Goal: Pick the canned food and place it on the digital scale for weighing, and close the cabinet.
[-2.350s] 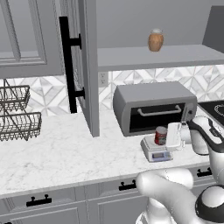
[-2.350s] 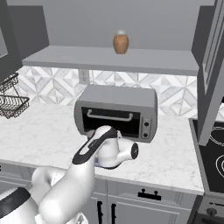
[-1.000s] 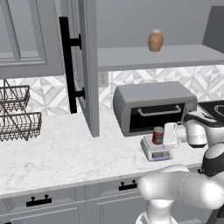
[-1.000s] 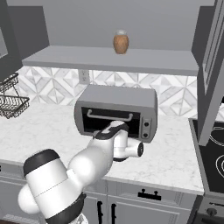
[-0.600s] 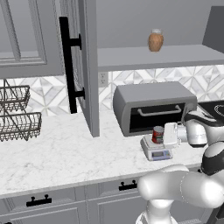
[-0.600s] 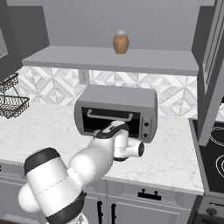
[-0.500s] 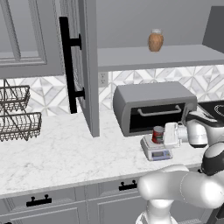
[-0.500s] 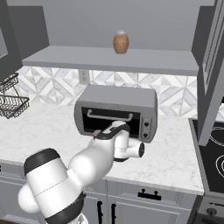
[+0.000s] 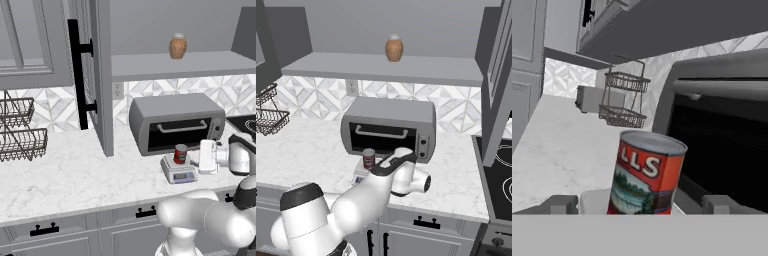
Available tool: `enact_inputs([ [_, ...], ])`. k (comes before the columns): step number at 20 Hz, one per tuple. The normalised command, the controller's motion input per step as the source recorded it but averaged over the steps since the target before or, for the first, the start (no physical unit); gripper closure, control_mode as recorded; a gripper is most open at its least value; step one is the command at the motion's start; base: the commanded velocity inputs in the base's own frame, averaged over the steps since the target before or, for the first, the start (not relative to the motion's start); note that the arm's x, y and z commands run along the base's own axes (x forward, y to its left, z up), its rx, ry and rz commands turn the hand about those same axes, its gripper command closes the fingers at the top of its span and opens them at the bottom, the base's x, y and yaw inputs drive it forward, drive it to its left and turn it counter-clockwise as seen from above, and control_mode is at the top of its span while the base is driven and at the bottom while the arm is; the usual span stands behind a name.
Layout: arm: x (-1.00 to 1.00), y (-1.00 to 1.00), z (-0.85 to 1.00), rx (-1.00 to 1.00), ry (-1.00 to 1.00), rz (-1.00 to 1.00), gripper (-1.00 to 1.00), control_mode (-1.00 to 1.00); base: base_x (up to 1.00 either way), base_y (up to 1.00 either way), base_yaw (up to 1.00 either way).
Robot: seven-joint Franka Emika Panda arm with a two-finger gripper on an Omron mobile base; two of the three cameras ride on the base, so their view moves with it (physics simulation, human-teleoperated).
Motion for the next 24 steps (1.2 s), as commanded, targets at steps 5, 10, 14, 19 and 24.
enact_inputs([
  [5, -0.57, -0.57, 0.53, 0.12, -0.41, -0.05, -1.00, -1.00, 0.00, 0.00, 0.00],
  [10, -0.55, -0.71, 0.63, 0.29, -0.38, -0.01, -1.00, -1.00, 0.00, 0.00, 0.00],
  [14, -0.37, -0.66, 0.77, 0.30, -0.36, -0.01, -1.00, -1.00, 0.00, 0.00, 0.00],
  [19, -0.21, -0.62, 0.79, 0.30, -0.32, 0.00, -1.00, -1.00, 0.00, 0.00, 0.00],
  [24, -0.17, -0.66, 0.72, 0.16, -0.25, 0.00, -1.00, -1.00, 0.00, 0.00, 0.00],
])
